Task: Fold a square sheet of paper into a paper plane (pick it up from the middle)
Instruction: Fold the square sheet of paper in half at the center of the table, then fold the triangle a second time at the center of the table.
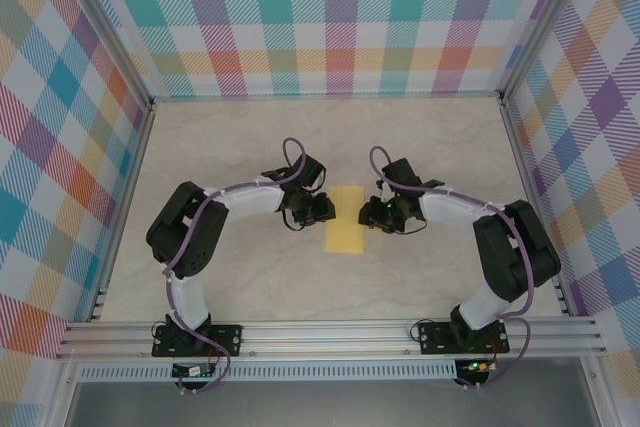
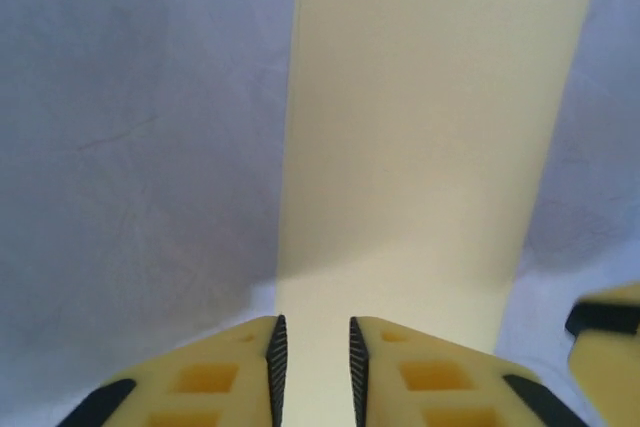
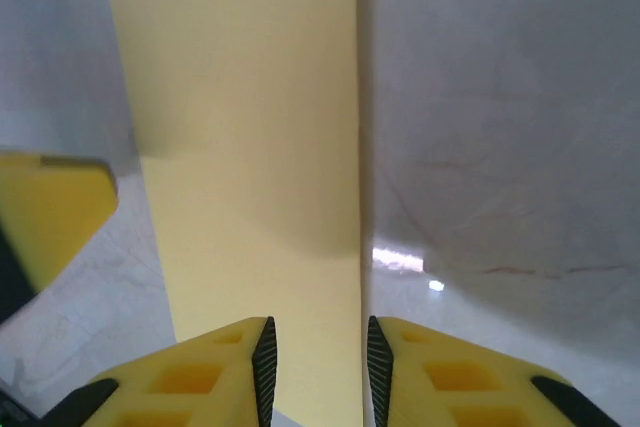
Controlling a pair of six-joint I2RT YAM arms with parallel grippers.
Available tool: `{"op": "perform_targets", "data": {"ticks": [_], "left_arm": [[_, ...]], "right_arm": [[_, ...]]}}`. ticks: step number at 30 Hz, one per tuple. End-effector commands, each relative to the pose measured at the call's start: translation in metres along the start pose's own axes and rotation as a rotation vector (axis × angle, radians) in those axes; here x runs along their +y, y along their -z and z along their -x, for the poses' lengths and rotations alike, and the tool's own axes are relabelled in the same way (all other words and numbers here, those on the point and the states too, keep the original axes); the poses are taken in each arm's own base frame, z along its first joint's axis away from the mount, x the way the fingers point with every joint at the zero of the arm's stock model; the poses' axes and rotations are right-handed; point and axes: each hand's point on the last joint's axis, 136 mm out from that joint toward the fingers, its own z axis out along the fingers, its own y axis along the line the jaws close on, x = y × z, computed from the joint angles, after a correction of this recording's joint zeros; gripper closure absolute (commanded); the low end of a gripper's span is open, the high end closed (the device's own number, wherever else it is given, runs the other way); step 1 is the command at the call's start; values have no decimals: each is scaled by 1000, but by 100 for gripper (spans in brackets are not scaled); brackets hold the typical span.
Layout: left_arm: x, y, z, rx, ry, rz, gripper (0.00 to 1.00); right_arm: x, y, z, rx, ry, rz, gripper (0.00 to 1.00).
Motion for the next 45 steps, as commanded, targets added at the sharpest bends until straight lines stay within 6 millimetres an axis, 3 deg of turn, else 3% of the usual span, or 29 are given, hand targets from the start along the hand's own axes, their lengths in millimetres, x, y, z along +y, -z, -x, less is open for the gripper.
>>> {"op": "perform_targets", "data": {"ticks": [1,3,8,13,21,25,34,38,45], "left_arm": [[-13,27,7,-56,13,-54,69],[-11,30,10,-61,36,-75,63],[-10,26,17,-62,102,-170,58],[-1,21,18,-54,126,-161,57],[3,17,17,-42,129,-140,56],[3,16,16,-32,128,-139,56],[3,13,16,-18,123,-125,53],[5,12,14,-11,123,-114,52],[6,13,14,-13,122,-108,52]], "right_arm": [[2,6,10,5,-50,15,61],[13,4,13,32,-48,58,58],[28,-3,23,51,-62,109,56],[32,-12,24,86,-69,132,57],[22,-24,18,123,-86,107,58],[2,-28,13,123,-95,22,58],[-17,-38,1,151,-101,-29,61],[-10,-30,4,129,-98,-11,62],[25,-3,24,35,-48,100,60]]}}
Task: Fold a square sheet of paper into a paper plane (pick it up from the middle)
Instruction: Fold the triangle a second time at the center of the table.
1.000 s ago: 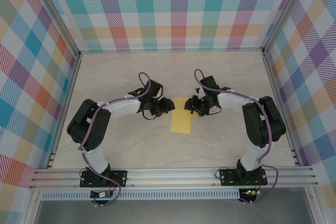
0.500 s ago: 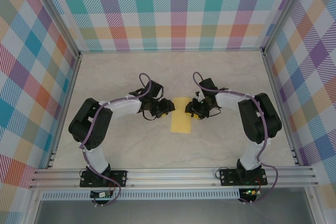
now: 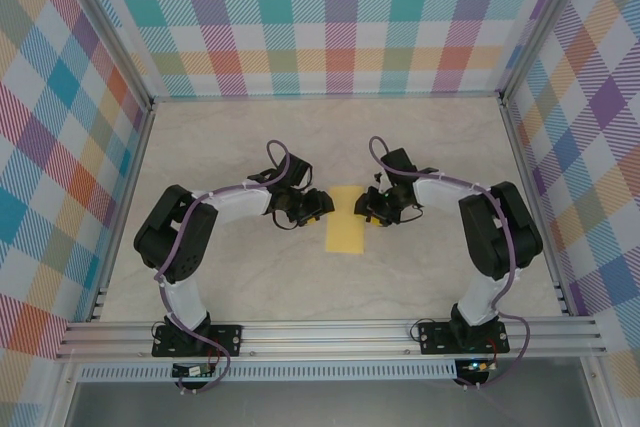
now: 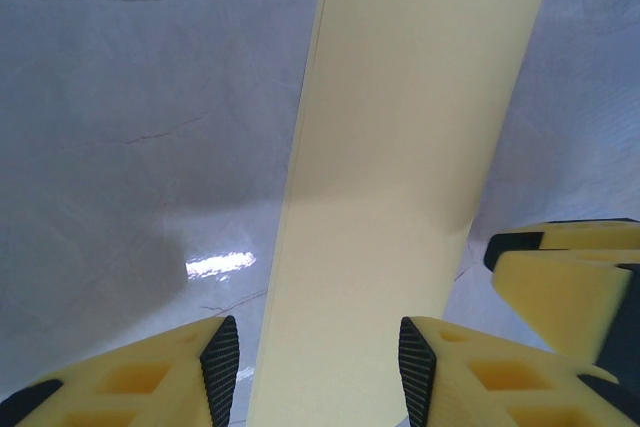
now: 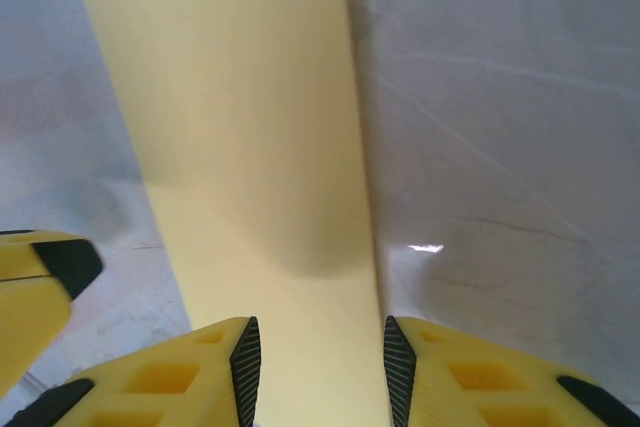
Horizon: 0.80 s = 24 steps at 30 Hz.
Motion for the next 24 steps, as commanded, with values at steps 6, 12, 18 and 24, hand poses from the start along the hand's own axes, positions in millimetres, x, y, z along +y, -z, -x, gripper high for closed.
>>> {"op": "perform_targets", "data": {"ticks": [6,12,18,24], "left_arm": [[-2,2,5,3,-6,3,52],[-2,0,4,9,-4,0,51],[-1,1,3,11,-6,3,51],[-2,-2,3,21,-5,2,49]], "right_arm": [[25,1,0,20,19,122,60],[1,-16,-4,54,-32,38,62],[-32,-26,-16,76,-44,-79,63],[-47,-28,-22,81,-59,-110,65]]}}
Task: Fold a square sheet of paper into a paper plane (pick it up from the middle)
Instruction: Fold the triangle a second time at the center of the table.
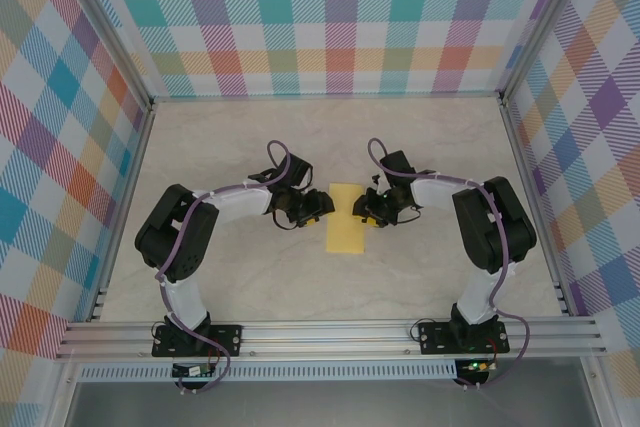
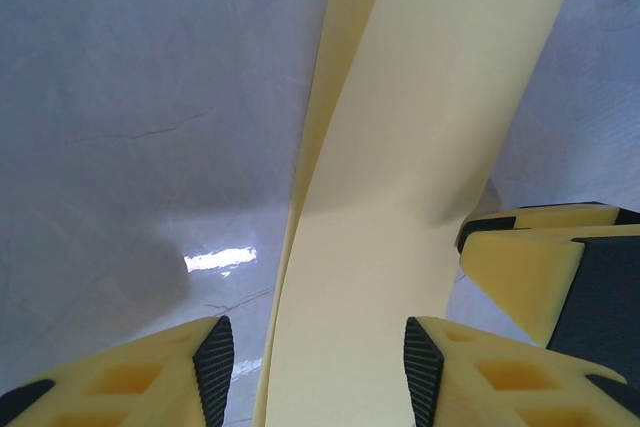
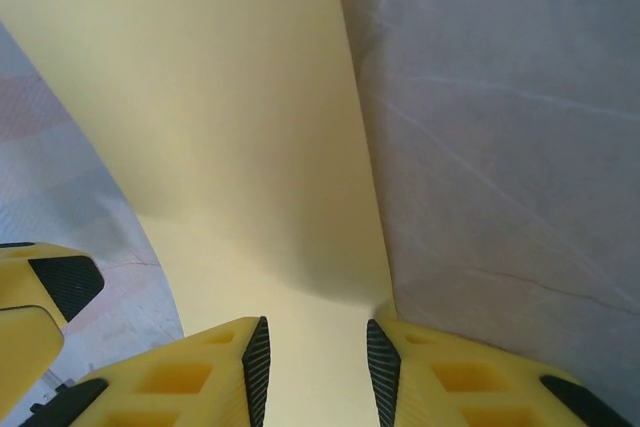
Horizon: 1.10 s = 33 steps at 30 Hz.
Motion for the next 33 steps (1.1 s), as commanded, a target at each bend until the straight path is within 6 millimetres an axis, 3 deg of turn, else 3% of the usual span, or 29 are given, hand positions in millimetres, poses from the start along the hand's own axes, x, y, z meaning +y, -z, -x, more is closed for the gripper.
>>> {"op": "perform_targets", "data": {"ticks": [1,12,17,24,33], "left_arm": [[-4,-1,4,13,-10,-8,48],[-7,-11,0,47,-10,11,49],[1,2,-21,64,-6,105,47],[4,7,-60,75,55,68,46],[-9,3,-69,68,87,-40,49]], "right_arm": [[-41,-7,-18,39,-50,-128,65],[-44,-12,-19,51,-65,-114,65],[-48,-14,-20,57,-75,-127,65],[-49,-15,-20,60,-77,-131,66],[-49,-15,-20,61,-76,-130,66]]}}
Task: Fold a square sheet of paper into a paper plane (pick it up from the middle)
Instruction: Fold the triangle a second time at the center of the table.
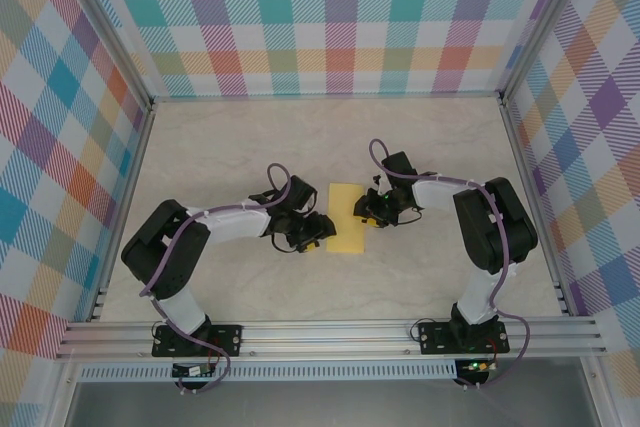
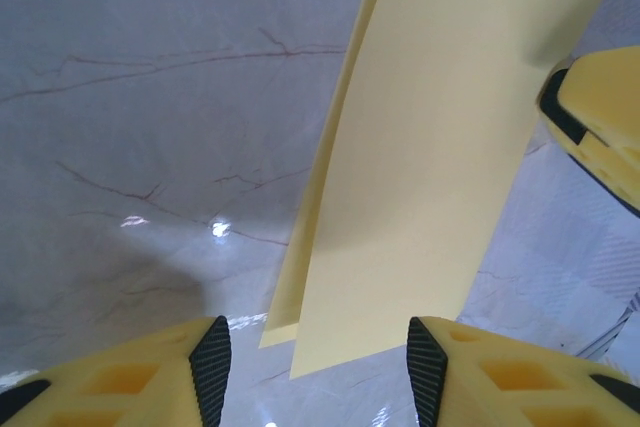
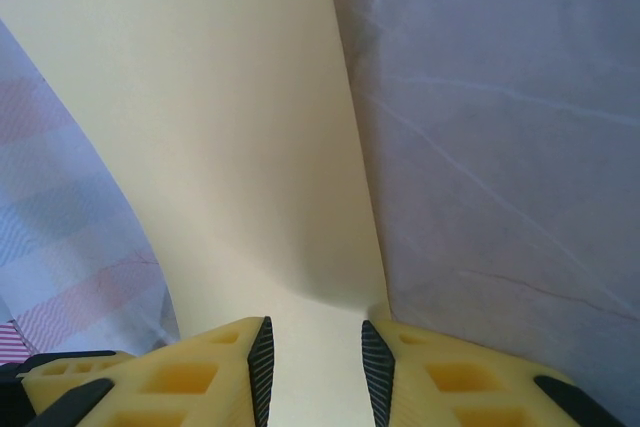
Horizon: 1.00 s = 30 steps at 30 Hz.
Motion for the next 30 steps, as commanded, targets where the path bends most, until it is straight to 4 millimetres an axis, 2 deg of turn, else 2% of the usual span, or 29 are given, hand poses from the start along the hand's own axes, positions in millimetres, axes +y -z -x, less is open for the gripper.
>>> {"op": "perform_targets", "data": {"ticks": [1,7,13,20,30], "left_arm": [[-18,1,-2,-1,3,-69,49],[-15,-9,-4,19,7,-57,50],[-8,-10,-6,16,8,-18,50],[-15,-17,-7,33,7,-63,51],[-11,-21,-7,28,7,-49,51]], "right_arm": [[-47,-15,-22,68,-71,-148,66],[-48,-16,-22,70,-72,-149,66],[-49,-17,-23,72,-76,-149,66],[-50,-18,-23,75,-80,-151,66],[-50,-18,-23,77,-80,-150,66]]}}
